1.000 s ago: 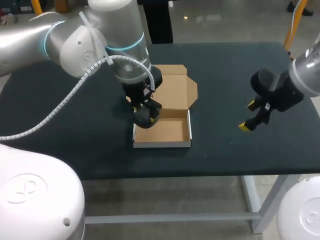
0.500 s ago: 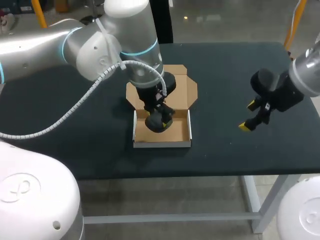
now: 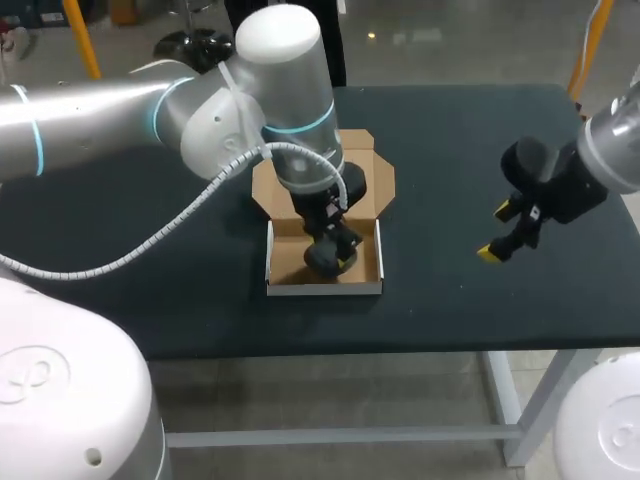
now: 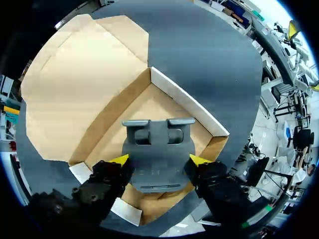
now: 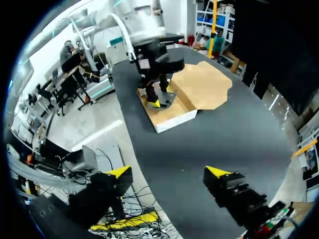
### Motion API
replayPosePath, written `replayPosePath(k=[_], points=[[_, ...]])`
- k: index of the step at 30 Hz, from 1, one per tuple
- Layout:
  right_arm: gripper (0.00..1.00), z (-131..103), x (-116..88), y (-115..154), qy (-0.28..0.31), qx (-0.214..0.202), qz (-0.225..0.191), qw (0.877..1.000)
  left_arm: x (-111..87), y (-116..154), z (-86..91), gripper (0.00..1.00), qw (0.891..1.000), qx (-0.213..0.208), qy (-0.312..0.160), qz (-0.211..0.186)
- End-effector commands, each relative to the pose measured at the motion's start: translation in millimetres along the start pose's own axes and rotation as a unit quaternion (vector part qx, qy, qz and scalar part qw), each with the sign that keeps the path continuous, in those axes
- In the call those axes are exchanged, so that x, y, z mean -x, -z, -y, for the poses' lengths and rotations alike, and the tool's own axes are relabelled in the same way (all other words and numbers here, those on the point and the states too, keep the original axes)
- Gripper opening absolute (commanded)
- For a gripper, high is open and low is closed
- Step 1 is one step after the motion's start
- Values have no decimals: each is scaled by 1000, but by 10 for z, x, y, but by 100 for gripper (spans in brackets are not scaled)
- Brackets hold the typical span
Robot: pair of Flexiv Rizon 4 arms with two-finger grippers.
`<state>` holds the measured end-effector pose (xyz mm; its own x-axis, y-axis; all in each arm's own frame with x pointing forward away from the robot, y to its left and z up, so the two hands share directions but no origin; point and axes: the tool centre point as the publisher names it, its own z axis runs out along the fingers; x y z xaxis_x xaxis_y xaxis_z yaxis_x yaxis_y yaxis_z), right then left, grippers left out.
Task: Assemble the packaging by folding the flat box into shape, placing the metal phone stand inside, and closing the box properly
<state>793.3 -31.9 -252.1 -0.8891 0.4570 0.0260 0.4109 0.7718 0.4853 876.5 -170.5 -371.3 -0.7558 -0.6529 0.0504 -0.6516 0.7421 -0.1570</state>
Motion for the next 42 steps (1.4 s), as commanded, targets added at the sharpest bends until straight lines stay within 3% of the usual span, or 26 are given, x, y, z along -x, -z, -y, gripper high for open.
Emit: replayPosePath(k=[1,17,19,20,21,29,35,40,42], points=[[100,6,2,17,1,1,-2,1000,3,-152,75,0,1000,6,1,4],[100,6,2,17,1,1,-2,1000,190,-383,114,0,999,21,28,22],[100,6,2,17,1,1,-2,1000,208,-379,110,51,999,21,31,24],[100,6,2,17,1,1,-2,1000,217,-362,99,95,999,21,32,24],[100,6,2,17,1,1,-2,1000,222,-343,86,100,999,21,33,24],[100,6,2,17,1,1,-2,1000,250,-148,44,100,998,11,62,28],[100,6,2,17,1,1,-2,1000,213,55,9,100,991,21,129,21],[100,6,2,17,1,1,-2,1000,168,135,-20,100,978,31,206,10],[100,6,2,17,1,1,-2,1000,153,154,-21,100,976,33,214,9]])
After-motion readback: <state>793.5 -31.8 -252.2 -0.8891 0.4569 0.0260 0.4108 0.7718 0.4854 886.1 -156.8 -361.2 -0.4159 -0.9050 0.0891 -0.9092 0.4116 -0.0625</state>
